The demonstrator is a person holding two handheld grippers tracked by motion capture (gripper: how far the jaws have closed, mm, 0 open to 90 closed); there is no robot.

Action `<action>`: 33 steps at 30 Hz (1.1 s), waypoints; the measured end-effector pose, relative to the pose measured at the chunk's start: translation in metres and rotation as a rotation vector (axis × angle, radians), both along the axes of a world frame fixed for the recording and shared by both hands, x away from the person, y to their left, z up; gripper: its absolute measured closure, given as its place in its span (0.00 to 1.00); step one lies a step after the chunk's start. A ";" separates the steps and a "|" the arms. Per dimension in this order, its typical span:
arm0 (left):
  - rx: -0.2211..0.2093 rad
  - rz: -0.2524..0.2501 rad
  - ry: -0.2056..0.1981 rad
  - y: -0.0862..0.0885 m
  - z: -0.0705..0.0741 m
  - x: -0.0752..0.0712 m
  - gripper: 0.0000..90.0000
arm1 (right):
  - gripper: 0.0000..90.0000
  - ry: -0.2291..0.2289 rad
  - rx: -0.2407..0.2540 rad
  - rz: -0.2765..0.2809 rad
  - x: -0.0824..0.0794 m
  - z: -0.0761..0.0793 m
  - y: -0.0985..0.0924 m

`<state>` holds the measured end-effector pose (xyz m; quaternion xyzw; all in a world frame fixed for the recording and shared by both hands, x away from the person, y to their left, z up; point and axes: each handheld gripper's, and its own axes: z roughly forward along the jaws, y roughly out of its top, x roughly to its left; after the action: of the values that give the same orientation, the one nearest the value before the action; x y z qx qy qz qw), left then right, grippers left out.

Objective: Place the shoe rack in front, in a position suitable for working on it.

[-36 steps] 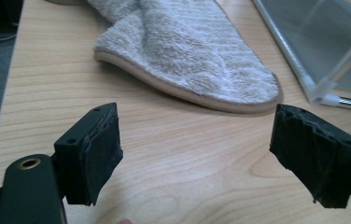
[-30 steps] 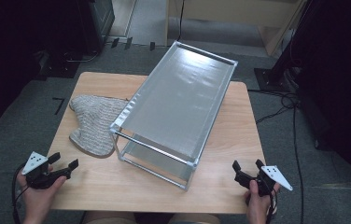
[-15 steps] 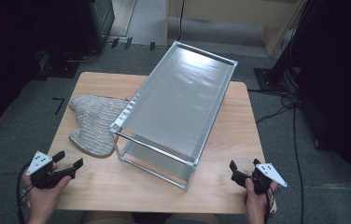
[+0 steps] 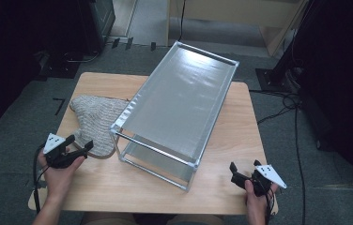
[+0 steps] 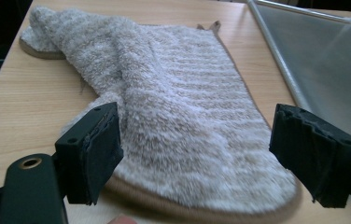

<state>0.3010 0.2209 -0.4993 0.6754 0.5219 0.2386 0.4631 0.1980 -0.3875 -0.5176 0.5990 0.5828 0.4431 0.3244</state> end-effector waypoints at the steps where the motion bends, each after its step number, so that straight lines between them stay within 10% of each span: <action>1: 0.000 0.000 0.000 0.000 0.000 0.000 0.18 | 0.00 0.000 0.000 0.000 0.000 0.000 0.000; 9: 0.097 0.027 0.043 -0.017 -0.005 0.020 0.20 | 0.00 0.001 -0.004 0.004 0.000 0.000 0.000; 14: 0.194 0.129 0.117 -0.021 -0.013 0.027 0.48 | 0.00 0.006 -0.014 0.003 -0.001 0.000 0.001; 17: 0.176 0.123 0.111 -0.018 -0.013 0.024 0.91 | 0.00 0.012 -0.015 -0.001 0.000 0.000 0.002; 25: 0.099 -0.009 -0.097 -0.011 0.011 -0.020 0.95 | 0.01 0.023 -0.010 0.002 0.000 0.000 0.002; 33: 0.001 -0.150 -0.349 -0.015 0.085 -0.069 0.95 | 0.01 0.035 -0.026 0.009 0.002 -0.001 0.003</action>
<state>0.2317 0.2064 -0.4144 0.6611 0.3818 0.3169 0.5628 0.2000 -0.3841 -0.5184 0.5997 0.5969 0.4263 0.3198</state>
